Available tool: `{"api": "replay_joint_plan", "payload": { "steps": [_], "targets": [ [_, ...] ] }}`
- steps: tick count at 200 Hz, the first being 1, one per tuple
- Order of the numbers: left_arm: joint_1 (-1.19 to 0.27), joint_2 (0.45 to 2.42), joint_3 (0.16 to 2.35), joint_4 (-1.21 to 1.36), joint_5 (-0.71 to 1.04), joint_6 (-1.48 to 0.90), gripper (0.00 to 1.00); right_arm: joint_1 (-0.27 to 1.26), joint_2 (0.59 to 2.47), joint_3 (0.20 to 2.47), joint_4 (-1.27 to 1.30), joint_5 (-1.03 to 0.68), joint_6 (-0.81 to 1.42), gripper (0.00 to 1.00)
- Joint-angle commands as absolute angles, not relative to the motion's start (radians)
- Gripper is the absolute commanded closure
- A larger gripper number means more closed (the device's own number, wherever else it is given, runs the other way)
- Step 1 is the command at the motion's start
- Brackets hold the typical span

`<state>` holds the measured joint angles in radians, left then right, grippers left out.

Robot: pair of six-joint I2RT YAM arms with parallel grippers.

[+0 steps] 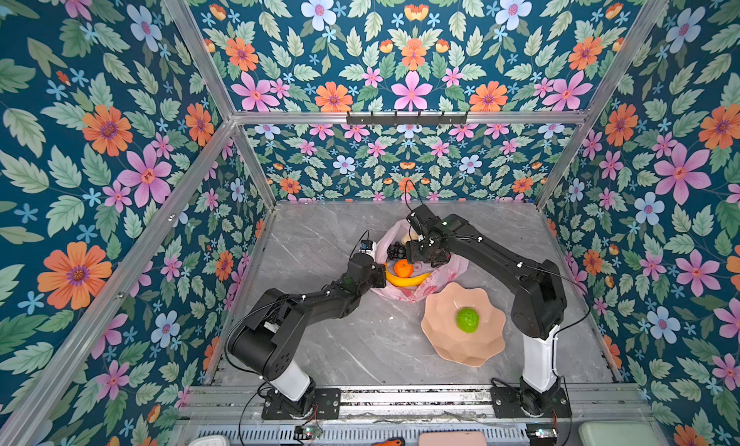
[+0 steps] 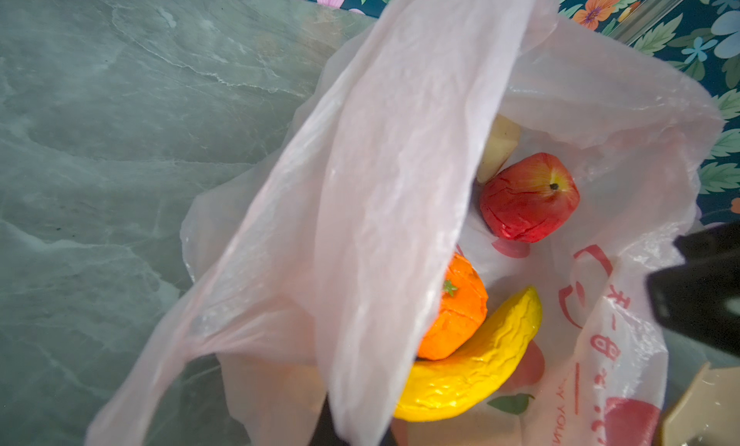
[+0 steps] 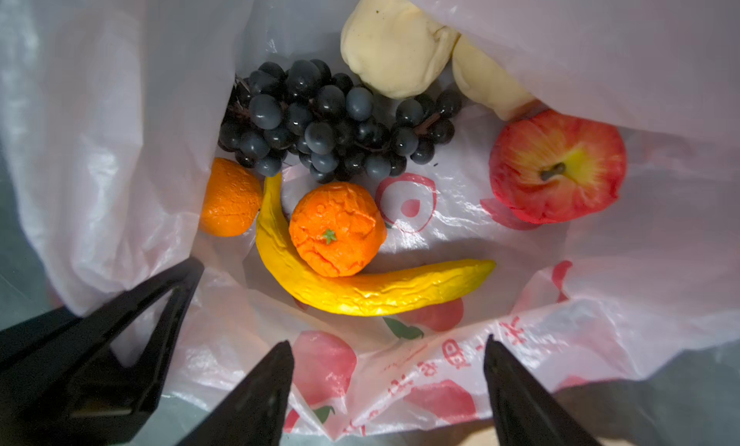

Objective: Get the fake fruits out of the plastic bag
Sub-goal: 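Lower the right gripper into the bag and grasp the red apple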

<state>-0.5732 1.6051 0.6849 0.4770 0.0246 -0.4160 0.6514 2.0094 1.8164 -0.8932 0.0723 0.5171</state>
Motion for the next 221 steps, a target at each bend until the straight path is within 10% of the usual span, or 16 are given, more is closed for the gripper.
{"api": "replay_joint_plan", "payload": {
  "steps": [1,221],
  "targets": [
    [-0.573,1.605,0.686,0.485,0.029,-0.41,1.0,0.64,2.044,1.846,-0.891,0.07,0.528,0.23],
    [-0.572,1.614,0.689,0.488,0.041,-0.413,1.0,0.471,2.262,2.013,-0.958,0.229,0.439,0.19]
  ]
}}
